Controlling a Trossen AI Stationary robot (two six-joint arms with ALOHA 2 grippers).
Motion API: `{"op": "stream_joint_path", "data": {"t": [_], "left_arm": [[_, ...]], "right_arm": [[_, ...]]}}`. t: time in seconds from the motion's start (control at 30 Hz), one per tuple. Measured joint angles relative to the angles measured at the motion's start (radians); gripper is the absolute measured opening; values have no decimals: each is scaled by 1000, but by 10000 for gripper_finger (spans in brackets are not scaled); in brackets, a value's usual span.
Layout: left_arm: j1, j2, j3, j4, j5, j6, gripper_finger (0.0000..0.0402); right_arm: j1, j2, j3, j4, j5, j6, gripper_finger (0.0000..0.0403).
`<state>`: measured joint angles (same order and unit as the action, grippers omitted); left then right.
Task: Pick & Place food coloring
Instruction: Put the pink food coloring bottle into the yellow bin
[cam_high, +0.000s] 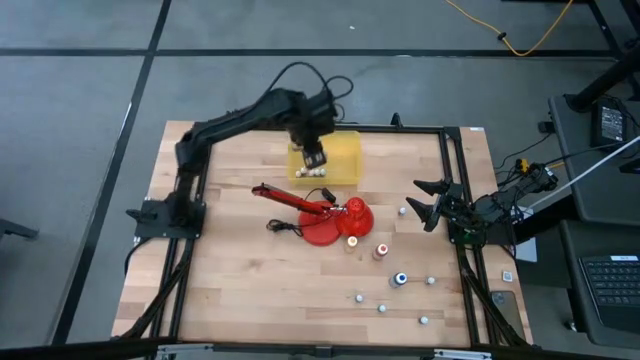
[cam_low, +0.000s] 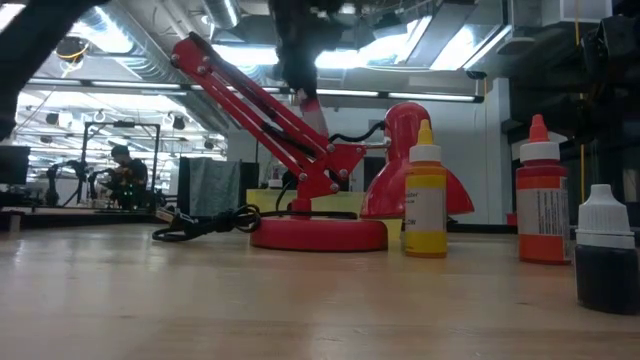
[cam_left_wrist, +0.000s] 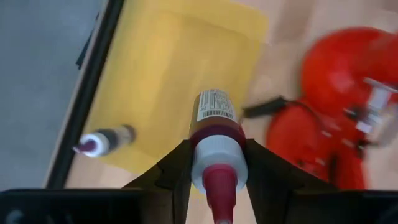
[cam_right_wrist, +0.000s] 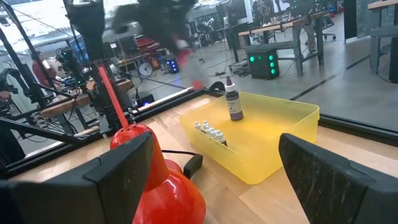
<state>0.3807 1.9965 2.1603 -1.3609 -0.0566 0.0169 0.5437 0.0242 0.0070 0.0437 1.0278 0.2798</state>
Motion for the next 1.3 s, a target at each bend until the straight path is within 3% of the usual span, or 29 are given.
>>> {"op": "stream_joint_path", "data": {"t": [0.2,0.47,0.7,1.3], "left_arm": [[91,147,101,-1,-11,51,124],[165,265,104,-4,-34,139,120],[211,317,104,11,-35,223,121],[230,376,106,18,-32,231,137]], "right_arm": [[0,0,0,0,0,0,347],[0,0,0,0,0,0,347],[0,0,0,0,0,0,347],[0,0,0,0,0,0,347]]}}
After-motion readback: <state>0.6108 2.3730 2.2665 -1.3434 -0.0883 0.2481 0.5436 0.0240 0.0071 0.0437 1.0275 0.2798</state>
